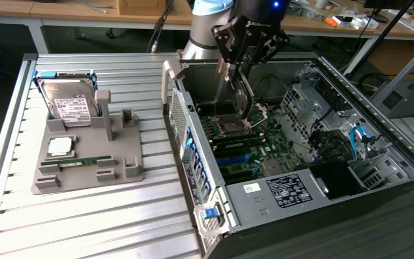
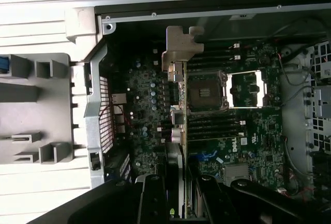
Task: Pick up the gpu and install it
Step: 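Pick up the gpu and move the gpu toward the slot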
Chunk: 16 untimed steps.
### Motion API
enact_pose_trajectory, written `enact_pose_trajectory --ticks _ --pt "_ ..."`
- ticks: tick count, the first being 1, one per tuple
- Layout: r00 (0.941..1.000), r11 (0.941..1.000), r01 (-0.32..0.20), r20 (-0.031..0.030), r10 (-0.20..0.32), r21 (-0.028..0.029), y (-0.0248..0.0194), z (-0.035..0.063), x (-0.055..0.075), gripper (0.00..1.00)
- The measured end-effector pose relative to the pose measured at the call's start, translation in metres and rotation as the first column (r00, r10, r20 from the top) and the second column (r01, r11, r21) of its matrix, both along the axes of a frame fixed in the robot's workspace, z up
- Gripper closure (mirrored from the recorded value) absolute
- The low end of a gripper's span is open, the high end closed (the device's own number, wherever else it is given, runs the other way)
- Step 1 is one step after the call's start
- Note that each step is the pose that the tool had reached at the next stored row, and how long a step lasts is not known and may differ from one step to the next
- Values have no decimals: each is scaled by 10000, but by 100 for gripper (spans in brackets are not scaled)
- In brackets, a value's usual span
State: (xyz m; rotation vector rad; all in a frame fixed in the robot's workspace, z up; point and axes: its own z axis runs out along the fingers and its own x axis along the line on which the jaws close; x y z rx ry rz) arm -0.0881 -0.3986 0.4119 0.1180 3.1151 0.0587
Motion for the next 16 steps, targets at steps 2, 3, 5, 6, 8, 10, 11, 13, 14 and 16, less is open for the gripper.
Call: enact_pose_trajectory --ticks 2,3,5,6,8,10,11,13,14,16 --pt "10000 10000 0 0 0 -4 0 -2 12 73" --pt "10000 10000 0 0 0 -5 0 -4 18 73" --pt "10000 10000 0 0 0 -9 -1 -6 30 73" --pt "10000 10000 0 0 0 -12 -1 -8 39 73" --pt "10000 10000 0 -1 0 -17 -1 -11 54 73" --pt "10000 10000 0 0 0 -19 -1 -13 66 73" --pt "10000 10000 0 0 0 -21 -2 -14 71 73" --pt "10000 10000 0 0 0 -22 -2 -16 83 73" --pt "10000 10000 0 0 0 -23 -2 -17 88 73" --pt "10000 10000 0 0 0 -26 -2 -19 99 73"
